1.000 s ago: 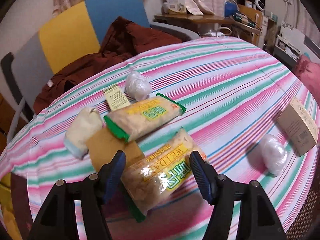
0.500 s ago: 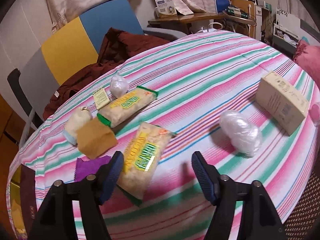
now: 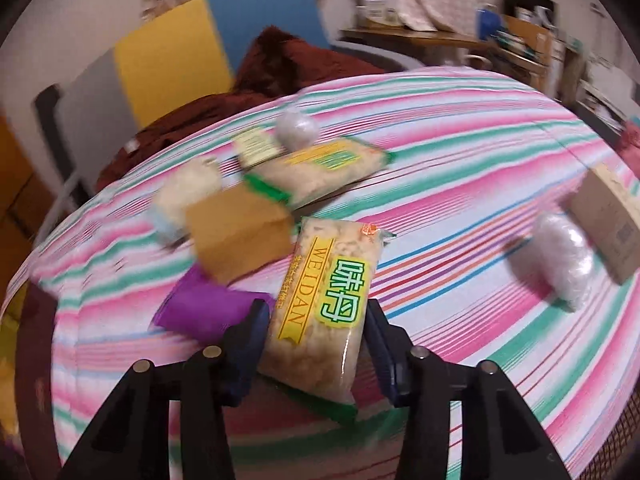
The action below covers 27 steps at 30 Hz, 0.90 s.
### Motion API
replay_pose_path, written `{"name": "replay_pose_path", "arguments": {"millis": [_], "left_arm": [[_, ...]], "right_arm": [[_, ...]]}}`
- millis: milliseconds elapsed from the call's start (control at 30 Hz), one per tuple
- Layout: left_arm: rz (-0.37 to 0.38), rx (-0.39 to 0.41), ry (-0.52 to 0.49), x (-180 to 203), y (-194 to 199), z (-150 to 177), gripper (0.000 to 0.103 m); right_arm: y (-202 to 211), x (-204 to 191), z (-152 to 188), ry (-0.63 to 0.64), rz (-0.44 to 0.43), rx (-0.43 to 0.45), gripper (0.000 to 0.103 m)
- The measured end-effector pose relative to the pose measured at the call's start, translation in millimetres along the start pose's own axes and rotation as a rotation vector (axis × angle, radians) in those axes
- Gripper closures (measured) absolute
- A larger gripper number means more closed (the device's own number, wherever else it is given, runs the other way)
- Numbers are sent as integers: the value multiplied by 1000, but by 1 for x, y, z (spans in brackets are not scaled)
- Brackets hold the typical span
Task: Organize objects
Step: 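Grasp the WEIDAN snack bag with the right gripper, then grasp the purple packet with the left gripper and lift it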
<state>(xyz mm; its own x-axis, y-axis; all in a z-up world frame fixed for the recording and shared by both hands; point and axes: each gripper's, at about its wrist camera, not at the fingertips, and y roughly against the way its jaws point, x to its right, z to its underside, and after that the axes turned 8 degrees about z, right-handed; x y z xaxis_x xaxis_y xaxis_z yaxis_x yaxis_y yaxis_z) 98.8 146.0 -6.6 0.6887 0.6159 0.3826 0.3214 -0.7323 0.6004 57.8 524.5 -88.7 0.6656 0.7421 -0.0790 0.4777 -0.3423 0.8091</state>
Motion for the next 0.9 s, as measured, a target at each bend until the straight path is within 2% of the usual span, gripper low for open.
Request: {"name": "replay_pose_path", "arguments": {"millis": [167, 333, 533, 667, 900], "left_arm": [[-3, -4, -36, 13, -13, -17, 0], [0, -19, -37, 21, -28, -32, 0], [-10, -86, -42, 31, -67, -50, 0], [-32, -121, -94, 43, -102, -66, 0], [-61, -165, -119, 51, -162, -87, 0]], "right_arm": [[14, 2, 14, 36, -102, 7, 61], [6, 21, 2, 27, 9, 44, 61], [-1, 29, 5, 59, 15, 106, 60], [-1, 36, 7, 14, 1, 136, 60], [2, 47, 12, -72, 37, 182, 61]]}}
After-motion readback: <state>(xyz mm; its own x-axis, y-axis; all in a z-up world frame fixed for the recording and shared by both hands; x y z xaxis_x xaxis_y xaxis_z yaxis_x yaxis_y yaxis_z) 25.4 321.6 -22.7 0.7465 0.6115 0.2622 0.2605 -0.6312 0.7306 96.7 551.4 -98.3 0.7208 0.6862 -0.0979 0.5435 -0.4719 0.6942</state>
